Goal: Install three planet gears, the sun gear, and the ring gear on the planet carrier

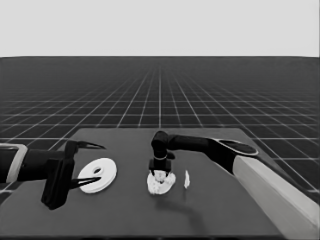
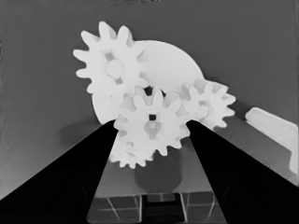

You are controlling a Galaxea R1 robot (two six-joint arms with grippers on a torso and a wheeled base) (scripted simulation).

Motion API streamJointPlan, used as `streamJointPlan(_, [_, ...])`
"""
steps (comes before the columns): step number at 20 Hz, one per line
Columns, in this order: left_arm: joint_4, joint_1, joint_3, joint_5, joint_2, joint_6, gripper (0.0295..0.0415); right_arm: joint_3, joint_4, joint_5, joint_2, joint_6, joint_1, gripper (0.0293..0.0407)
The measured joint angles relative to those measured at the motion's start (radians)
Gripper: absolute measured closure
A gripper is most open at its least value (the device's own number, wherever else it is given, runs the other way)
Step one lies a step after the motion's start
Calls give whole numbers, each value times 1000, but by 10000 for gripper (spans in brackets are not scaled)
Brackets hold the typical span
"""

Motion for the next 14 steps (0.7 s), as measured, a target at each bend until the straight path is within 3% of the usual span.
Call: streamJointPlan(14, [0, 0, 0, 0, 0, 0, 326, 0, 0, 0, 0, 147, 0, 389])
